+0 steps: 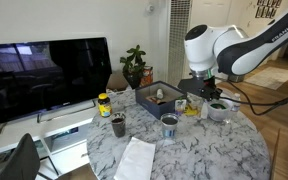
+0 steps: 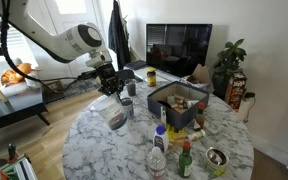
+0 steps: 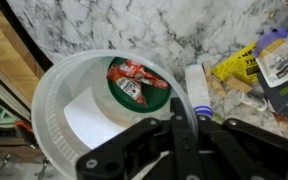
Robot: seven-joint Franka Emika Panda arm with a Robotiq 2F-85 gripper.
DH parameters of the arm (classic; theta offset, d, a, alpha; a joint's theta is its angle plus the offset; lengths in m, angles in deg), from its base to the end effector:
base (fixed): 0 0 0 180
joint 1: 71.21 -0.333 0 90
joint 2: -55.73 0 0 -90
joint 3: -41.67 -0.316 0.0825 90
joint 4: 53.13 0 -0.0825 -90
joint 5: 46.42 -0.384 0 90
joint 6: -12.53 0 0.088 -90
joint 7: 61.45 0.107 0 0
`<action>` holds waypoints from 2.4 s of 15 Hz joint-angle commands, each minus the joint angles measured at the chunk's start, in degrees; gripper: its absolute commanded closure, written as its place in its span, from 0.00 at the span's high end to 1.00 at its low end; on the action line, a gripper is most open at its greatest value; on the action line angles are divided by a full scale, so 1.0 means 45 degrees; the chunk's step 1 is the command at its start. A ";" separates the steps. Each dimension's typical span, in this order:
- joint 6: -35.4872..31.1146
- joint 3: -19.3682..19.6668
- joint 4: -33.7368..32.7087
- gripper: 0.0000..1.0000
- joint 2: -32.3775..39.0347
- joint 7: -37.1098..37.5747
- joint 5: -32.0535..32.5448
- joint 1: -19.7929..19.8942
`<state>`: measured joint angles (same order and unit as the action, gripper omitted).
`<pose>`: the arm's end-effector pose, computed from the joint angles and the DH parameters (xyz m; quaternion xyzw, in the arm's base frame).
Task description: Pick up the clear cup and pour all its contents on the table, pick up the silver cup and put it in the clear cup
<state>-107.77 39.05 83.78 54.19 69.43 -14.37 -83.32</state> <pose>0.4560 0.0935 0.3147 0.6474 -0.7191 0.1715 0.1851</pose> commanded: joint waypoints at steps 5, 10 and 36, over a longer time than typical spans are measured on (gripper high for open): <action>0.4245 -0.2381 -0.0917 0.01 0.0261 0.2495 0.3512 -0.0582; 0.6852 -0.3100 -0.1266 0.01 0.0765 0.3350 0.5683 -0.1023; 1.5513 -0.3688 -0.2298 0.01 0.4154 0.5572 1.1345 -0.2089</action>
<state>-38.21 22.89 74.06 71.69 93.85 36.21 -92.99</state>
